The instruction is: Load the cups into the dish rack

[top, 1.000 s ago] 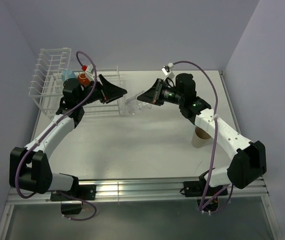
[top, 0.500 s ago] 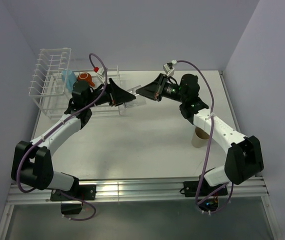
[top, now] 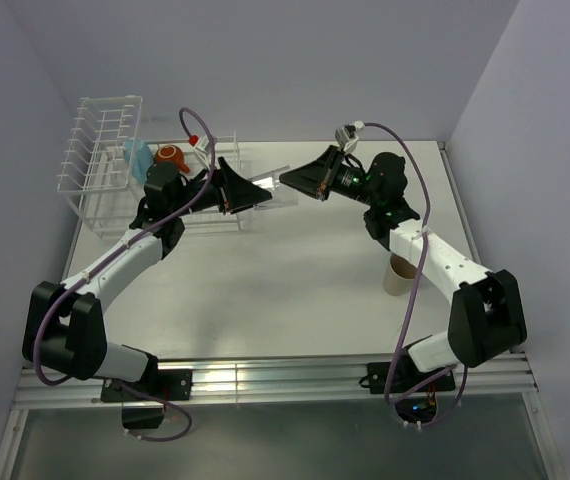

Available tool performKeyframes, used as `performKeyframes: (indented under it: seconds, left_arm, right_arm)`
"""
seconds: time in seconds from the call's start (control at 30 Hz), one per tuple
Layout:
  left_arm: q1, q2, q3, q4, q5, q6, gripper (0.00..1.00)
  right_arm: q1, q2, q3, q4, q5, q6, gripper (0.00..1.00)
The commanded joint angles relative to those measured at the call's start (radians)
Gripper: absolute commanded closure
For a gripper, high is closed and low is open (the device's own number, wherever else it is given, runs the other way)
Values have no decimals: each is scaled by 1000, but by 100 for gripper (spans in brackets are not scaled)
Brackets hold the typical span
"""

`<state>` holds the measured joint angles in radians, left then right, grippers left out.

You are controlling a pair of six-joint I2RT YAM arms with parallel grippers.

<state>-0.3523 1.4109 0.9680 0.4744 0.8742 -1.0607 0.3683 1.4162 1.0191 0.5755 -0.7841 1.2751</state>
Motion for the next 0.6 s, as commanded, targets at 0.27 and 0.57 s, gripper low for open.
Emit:
performKeyframes:
  seconds: [0.27,0.57]
  left_arm:
    - [-1,-6,1,87,-1,-30,36]
    - [-1,-12,58,49,-21,-9,100]
  right_arm:
    - [-5,4,-5,97,-30,6,100]
    - [-6,-34,12,-73,8,-124,77]
